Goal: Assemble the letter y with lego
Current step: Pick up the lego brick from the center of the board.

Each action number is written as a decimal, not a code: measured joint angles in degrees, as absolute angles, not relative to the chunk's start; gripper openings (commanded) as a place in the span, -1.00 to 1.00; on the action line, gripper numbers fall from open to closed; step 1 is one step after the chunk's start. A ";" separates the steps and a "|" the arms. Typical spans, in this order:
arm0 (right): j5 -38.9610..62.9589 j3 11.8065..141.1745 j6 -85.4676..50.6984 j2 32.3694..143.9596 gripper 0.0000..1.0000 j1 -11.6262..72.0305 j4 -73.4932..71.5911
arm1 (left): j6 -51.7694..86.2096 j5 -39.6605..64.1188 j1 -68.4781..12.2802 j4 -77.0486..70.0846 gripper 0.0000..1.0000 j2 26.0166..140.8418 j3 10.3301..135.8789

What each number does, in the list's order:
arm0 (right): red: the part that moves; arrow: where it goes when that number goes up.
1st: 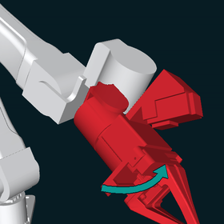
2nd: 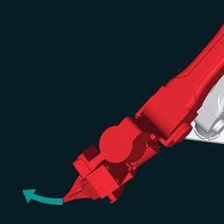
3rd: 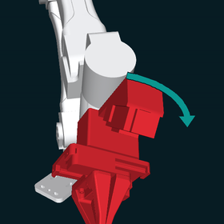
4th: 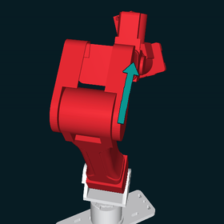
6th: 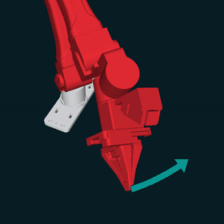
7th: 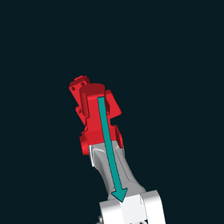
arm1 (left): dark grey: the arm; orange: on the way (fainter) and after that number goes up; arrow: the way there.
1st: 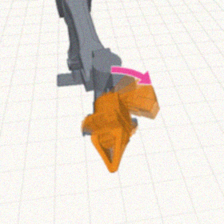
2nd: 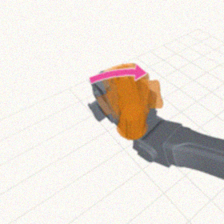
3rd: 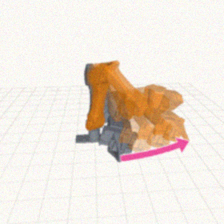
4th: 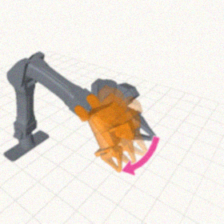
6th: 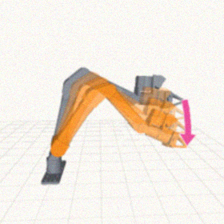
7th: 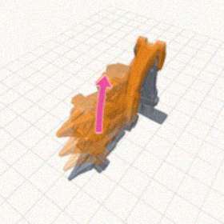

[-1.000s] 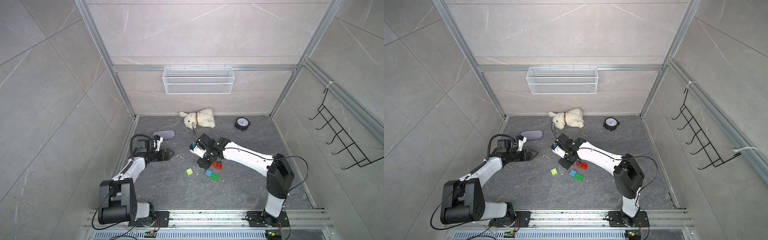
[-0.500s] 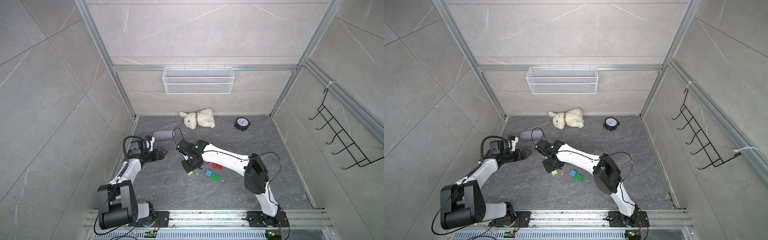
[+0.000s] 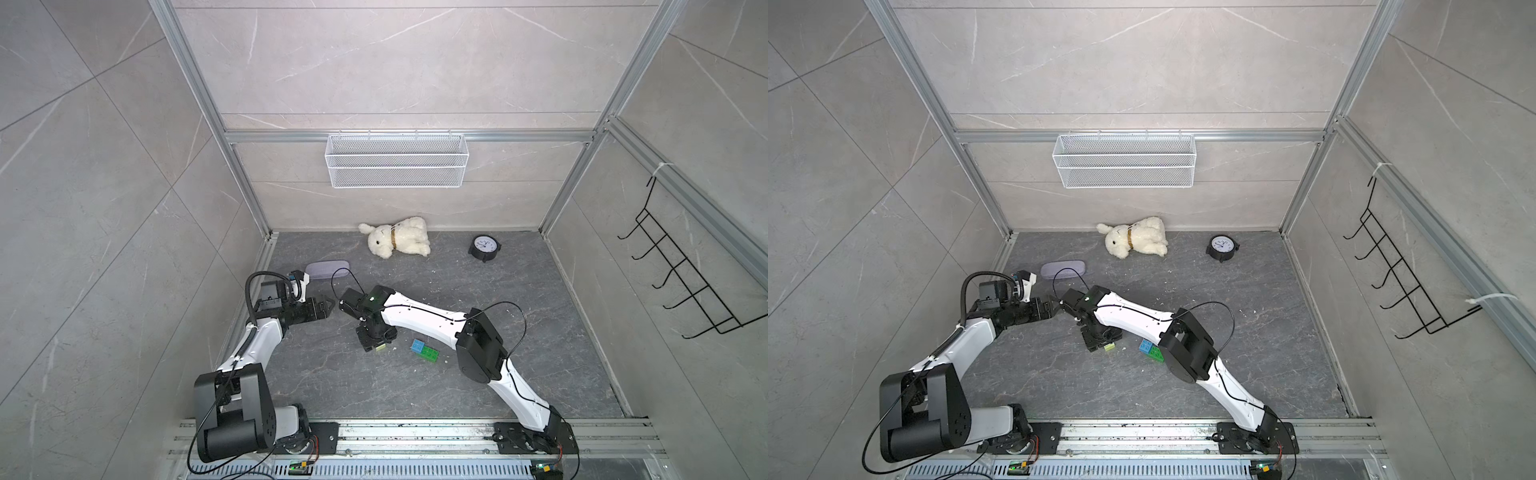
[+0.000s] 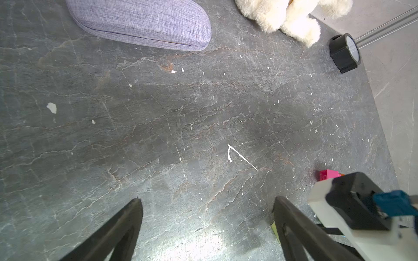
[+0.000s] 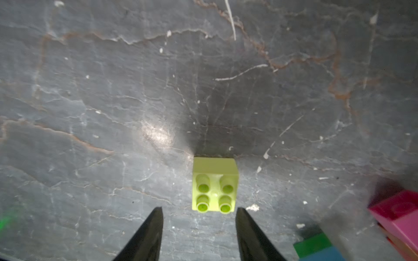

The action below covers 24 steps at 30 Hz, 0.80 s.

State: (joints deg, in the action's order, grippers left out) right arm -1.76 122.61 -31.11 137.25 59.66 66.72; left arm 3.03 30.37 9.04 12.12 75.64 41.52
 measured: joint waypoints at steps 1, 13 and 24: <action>-1.87 122.72 -31.11 137.62 0.07 59.64 66.83 | 3.03 30.37 9.04 12.14 0.87 75.61 41.52; -1.52 124.55 -31.09 140.31 -0.16 58.43 66.83 | 3.03 30.57 9.04 12.14 0.86 75.61 41.47; -1.08 125.73 -30.24 141.34 -0.46 58.08 66.61 | 3.03 30.59 9.04 12.14 0.86 75.61 41.19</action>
